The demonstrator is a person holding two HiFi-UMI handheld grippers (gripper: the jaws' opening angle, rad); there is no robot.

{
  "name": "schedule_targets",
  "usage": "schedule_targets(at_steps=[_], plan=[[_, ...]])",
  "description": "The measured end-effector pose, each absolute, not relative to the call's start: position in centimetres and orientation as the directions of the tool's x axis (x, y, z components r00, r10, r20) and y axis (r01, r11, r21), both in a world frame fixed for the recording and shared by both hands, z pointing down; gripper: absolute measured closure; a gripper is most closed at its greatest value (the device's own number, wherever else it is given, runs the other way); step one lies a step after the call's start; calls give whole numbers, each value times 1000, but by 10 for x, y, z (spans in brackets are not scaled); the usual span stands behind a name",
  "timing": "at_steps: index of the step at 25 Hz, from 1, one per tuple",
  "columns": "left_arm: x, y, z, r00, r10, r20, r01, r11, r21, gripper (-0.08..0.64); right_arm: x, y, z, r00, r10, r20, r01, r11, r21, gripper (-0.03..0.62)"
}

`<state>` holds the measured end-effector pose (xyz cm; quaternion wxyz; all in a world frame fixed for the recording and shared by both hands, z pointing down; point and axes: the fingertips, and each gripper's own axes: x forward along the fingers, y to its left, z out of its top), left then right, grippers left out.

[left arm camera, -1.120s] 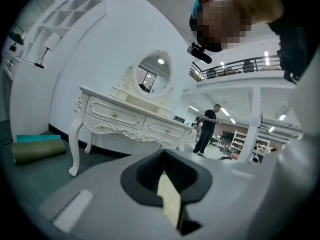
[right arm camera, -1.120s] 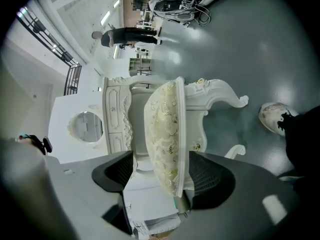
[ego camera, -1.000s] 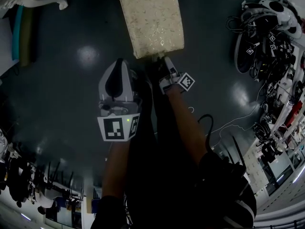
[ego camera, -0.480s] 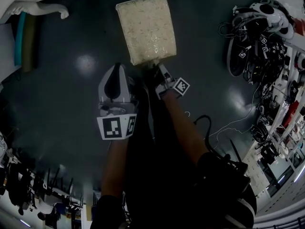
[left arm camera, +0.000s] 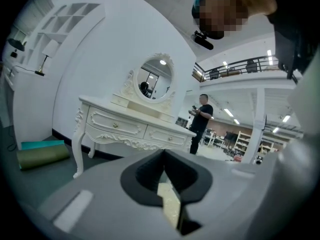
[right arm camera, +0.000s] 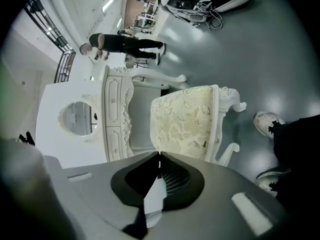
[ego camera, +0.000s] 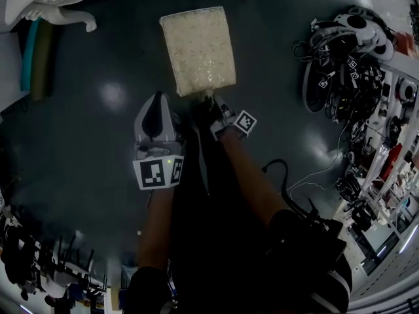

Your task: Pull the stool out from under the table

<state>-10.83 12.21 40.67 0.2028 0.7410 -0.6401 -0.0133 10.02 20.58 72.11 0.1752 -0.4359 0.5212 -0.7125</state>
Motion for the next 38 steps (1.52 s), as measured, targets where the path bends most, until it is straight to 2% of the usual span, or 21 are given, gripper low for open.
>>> schedule_targets(at_steps=[15,18,31,38], plan=[[-121,105,347,146,-967,209,-948,-76,309,554,91,179,670,-565,-651,506,-264,-439,-859,591],[-123,101,334,144,-968,204,-949,-77,305,554,87,167,658,-582,-669,462,-247,-396,-884,592],[-125,105,298,124,-969,215,-951,-54,304,554,93,153,597,-617,-601,508,-363,-355,-861,592],[-124,111,294,112,-964,240,-955,-38,294,554,92,136,550,-632,-574,521,-466,-255,-847,592]])
